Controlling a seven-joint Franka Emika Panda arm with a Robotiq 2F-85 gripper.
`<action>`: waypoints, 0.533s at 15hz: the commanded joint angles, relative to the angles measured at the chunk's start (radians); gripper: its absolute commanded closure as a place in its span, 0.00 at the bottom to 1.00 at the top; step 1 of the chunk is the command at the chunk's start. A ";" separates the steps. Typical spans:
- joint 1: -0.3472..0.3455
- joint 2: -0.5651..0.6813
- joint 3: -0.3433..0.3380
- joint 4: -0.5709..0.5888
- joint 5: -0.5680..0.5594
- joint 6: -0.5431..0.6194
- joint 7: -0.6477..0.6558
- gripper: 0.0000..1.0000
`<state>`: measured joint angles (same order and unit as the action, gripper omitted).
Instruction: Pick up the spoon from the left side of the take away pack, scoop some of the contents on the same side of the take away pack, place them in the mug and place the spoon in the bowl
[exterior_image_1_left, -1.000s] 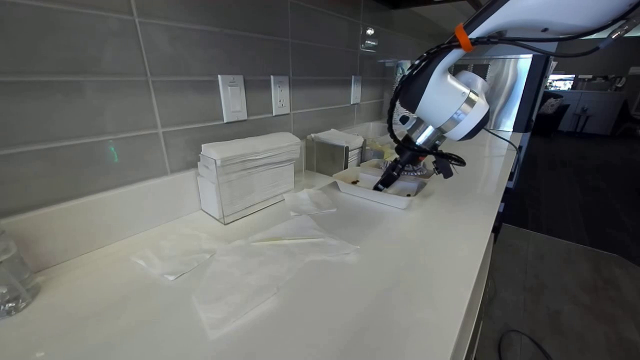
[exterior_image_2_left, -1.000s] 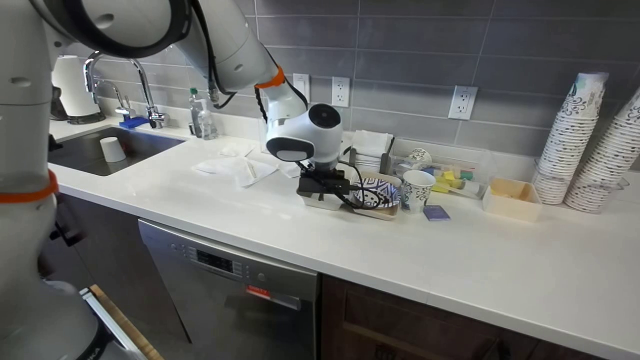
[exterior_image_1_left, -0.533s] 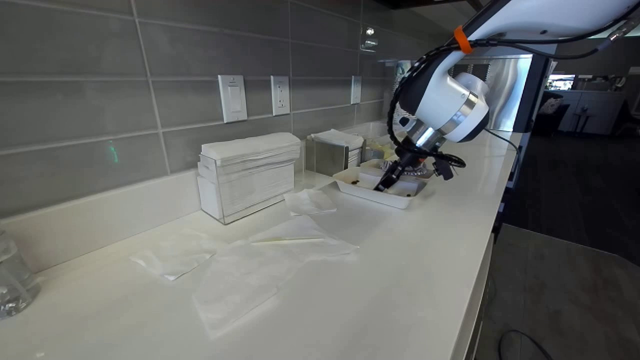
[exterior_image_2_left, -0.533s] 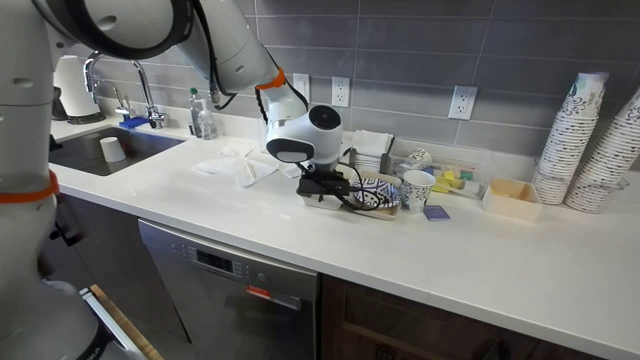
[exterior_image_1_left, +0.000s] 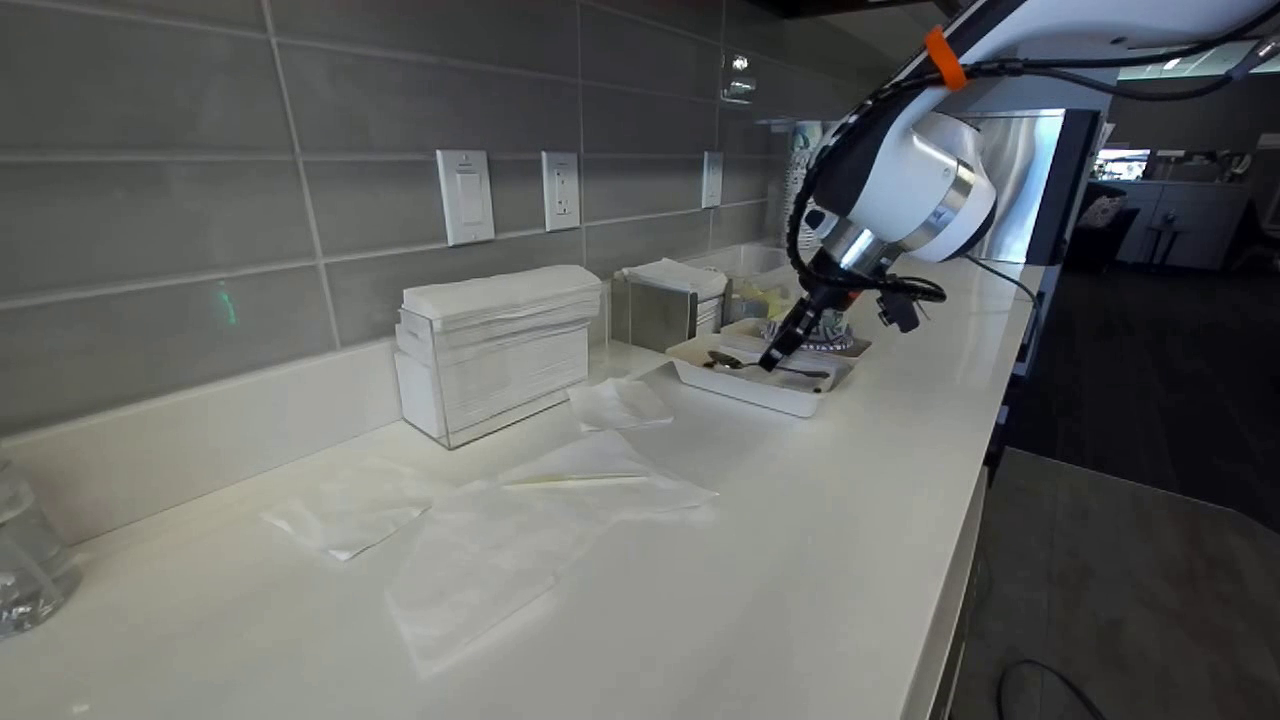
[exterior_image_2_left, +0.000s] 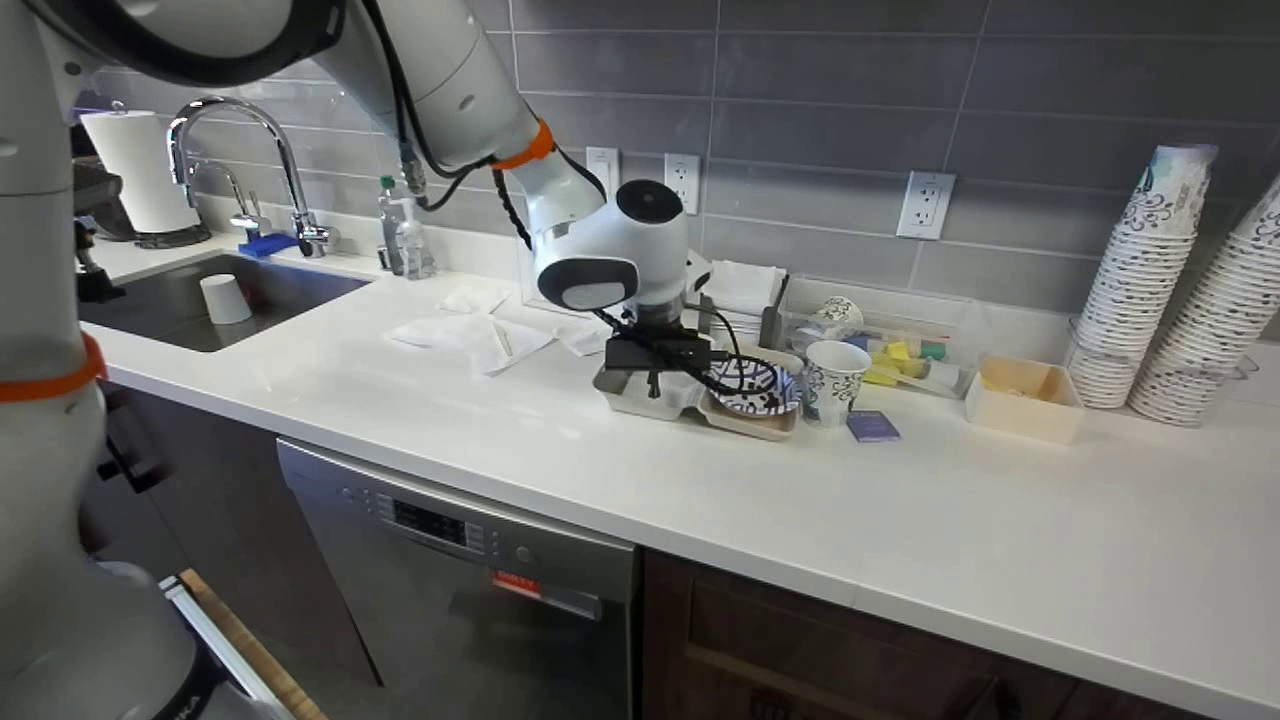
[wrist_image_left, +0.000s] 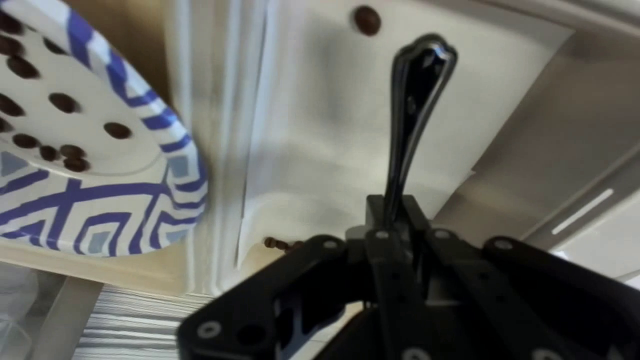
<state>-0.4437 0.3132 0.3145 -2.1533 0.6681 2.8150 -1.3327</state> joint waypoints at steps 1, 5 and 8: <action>0.130 -0.059 -0.171 -0.008 -0.186 -0.117 0.192 0.98; 0.197 -0.041 -0.252 0.093 -0.342 -0.270 0.327 0.98; 0.229 -0.004 -0.282 0.192 -0.410 -0.391 0.415 0.98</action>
<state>-0.2559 0.2668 0.0724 -2.0588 0.3324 2.5376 -1.0118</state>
